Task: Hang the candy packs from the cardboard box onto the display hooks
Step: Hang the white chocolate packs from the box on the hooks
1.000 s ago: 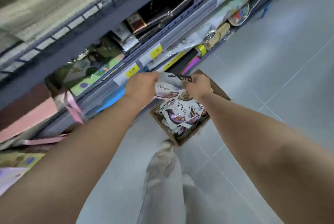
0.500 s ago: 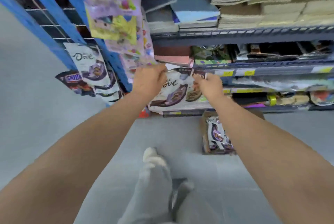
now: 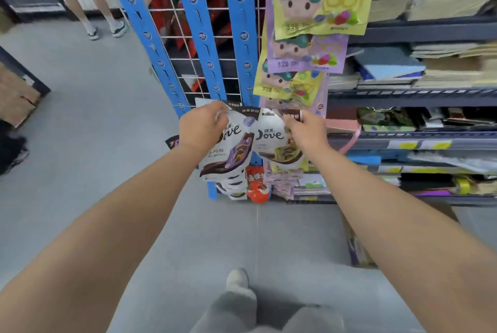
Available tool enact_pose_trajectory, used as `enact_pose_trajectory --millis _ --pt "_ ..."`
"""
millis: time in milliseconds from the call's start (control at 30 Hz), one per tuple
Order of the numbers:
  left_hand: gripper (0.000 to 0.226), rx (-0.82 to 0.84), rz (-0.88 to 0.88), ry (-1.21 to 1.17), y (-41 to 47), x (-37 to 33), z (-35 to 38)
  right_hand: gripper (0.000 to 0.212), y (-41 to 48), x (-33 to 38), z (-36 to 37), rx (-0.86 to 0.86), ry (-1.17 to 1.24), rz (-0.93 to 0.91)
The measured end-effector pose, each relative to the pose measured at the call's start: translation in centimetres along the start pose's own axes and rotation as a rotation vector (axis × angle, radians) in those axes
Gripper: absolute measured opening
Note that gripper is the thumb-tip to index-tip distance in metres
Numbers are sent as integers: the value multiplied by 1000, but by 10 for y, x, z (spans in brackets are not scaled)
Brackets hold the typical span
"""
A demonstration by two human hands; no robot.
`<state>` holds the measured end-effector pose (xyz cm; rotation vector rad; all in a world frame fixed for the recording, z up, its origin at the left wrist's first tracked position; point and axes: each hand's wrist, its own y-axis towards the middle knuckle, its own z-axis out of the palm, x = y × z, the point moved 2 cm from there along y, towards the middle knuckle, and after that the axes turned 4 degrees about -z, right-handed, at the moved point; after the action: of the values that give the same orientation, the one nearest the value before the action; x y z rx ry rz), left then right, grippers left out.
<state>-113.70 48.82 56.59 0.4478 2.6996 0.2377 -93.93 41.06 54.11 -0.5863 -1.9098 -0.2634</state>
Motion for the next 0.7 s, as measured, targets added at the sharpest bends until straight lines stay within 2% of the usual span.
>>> enact_pose_trajectory --millis 133,200,300,333,400,567,700 --pt "27 -12 41 -12 34 34 -3 27 4 14 28 -158 35 -45" --pt "28 -32 54 -23 50 50 0 34 3 16 37 -242 69 -61" --pt "44 -112 180 70 74 69 8 42 3 14 45 -335 95 -82" --pt "47 -135 213 143 81 74 11 41 5 15 48 -324 95 -89" --pt "38 -141 187 183 93 80 18 38 9 18 54 -240 73 -89" --pt "28 -133 -87 -60 119 76 34 26 31 27 71 -50 23 -90" --pt "28 -117 -133 -130 138 71 44 20 54 29 86 10 -1 -67"
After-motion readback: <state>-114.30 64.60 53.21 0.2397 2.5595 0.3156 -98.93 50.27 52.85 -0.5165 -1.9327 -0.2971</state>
